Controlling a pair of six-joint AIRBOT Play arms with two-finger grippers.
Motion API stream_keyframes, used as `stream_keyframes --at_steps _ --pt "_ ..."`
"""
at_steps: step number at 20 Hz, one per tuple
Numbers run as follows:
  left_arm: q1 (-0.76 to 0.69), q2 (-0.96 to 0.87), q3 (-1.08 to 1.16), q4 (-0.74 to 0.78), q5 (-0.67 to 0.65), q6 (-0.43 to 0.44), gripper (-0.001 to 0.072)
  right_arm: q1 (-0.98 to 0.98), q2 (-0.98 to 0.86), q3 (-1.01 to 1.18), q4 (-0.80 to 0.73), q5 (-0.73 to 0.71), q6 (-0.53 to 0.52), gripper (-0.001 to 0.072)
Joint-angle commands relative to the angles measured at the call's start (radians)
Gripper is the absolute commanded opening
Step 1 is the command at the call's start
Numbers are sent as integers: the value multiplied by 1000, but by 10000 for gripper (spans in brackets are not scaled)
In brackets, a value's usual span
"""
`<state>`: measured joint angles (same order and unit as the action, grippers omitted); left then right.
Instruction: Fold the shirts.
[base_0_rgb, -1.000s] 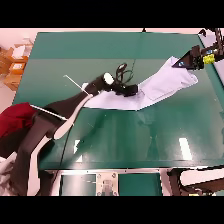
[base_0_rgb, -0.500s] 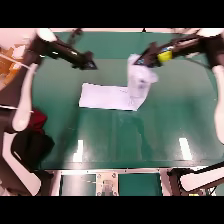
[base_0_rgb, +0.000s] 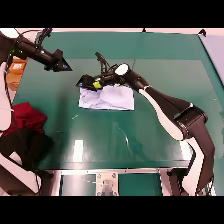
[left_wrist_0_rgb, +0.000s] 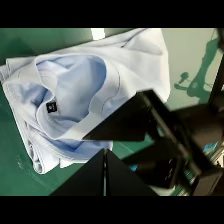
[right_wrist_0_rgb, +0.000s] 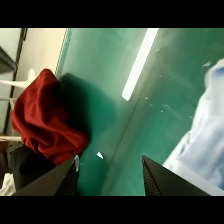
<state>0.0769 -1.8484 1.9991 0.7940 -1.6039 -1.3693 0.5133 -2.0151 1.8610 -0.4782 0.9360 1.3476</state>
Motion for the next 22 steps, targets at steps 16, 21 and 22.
stream_keyframes --at_steps 16,21,22 --pt "10 2 -18 30 -38 40 30 -517 158 -612 -61 180 -55 455" --pt "10 2 -18 30 -39 40 30 -413 109 -492 26 190 -92 172" --pt "10 2 -18 30 -38 40 30 -410 111 -449 26 209 -92 27"
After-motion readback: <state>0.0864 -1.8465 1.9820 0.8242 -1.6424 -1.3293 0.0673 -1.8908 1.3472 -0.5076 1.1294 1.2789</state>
